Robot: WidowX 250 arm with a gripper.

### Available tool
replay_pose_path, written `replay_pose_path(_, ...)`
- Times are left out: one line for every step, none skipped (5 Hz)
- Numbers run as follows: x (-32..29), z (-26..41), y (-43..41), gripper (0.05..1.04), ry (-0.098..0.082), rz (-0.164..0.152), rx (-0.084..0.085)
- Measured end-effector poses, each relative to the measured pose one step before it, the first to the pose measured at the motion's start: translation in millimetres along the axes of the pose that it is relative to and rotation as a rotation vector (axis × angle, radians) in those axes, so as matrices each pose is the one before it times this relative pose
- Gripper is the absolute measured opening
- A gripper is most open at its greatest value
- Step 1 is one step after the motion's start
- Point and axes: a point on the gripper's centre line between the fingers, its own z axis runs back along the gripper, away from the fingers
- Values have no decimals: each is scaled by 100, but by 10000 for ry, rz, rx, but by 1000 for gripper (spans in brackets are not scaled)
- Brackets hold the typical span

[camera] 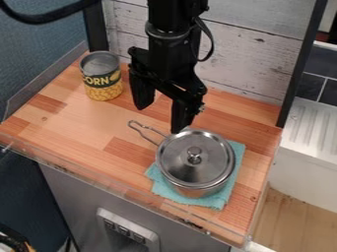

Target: Take the lid to the upper side of the table

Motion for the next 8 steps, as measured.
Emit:
replay_pose_path(-128, -740, -139, 1000, 251, 34, -84)
replay_pose_path(732, -1981, -1597, 1000, 237, -372, -235)
replay_pose_path(976, -1470, -1001, 1000, -10, -309, -89)
replay_pose_path(869, -1644, -1228, 1000, 23, -403, -76)
replay_pose_path(539, -713, -183, 945, -22, -54, -38)
replay_pose_path(343, 3, -5, 663, -221, -167, -29)
replay_pose_path(18, 133, -33, 364, -34, -256, -18)
replay_pose_path(-442, 315, -221, 281, 213, -207, -189)
